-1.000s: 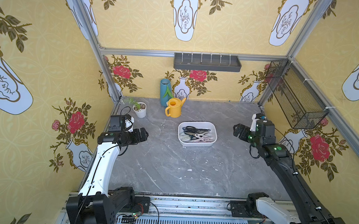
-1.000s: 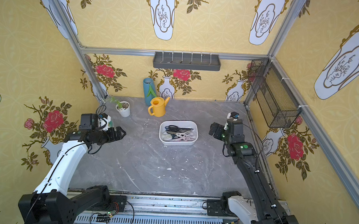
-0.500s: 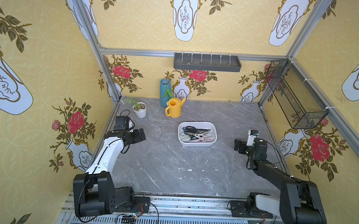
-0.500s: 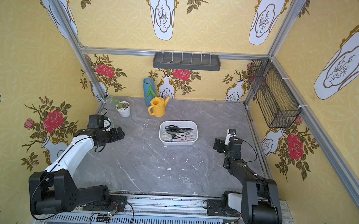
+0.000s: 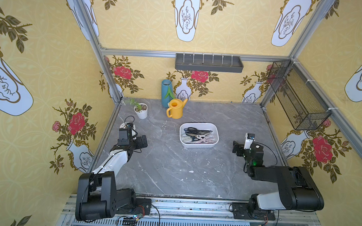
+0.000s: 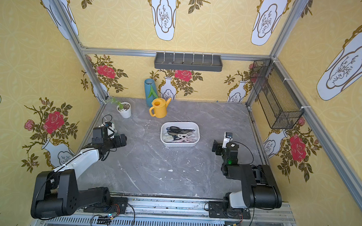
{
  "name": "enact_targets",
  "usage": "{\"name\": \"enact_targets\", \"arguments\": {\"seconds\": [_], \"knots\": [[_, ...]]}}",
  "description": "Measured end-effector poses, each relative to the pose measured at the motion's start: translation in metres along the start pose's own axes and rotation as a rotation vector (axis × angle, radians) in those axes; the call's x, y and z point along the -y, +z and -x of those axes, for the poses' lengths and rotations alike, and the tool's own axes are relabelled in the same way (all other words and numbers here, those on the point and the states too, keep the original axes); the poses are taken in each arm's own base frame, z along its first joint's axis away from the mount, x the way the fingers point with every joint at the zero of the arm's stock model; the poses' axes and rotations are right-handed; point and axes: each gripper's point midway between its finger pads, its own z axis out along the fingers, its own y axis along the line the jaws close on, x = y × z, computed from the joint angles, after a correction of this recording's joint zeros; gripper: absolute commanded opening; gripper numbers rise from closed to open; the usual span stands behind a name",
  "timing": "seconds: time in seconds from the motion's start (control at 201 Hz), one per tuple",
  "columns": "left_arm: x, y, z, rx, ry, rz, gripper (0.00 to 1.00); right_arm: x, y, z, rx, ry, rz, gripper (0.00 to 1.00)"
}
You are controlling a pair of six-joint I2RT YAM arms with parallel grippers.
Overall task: Put the scissors into the storage box
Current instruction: Reset both arms
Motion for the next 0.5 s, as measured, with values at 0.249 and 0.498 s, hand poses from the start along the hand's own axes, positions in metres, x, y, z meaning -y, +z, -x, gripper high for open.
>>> {"name": "enact_targets", "arguments": {"seconds": [0.249, 0.498], "knots": [[0.02, 0.004, -0.01, 0.206, 0.025, -0.15, 0.99, 0.004, 0.0, 0.0, -0.002, -0.01, -0.023, 0.97], [0.026, -0.006, -0.027, 0.365, 0.062, -0.206, 0.99, 0.004, 0.0, 0.0, -0.002, -0.01, -0.024, 0.97]]}}
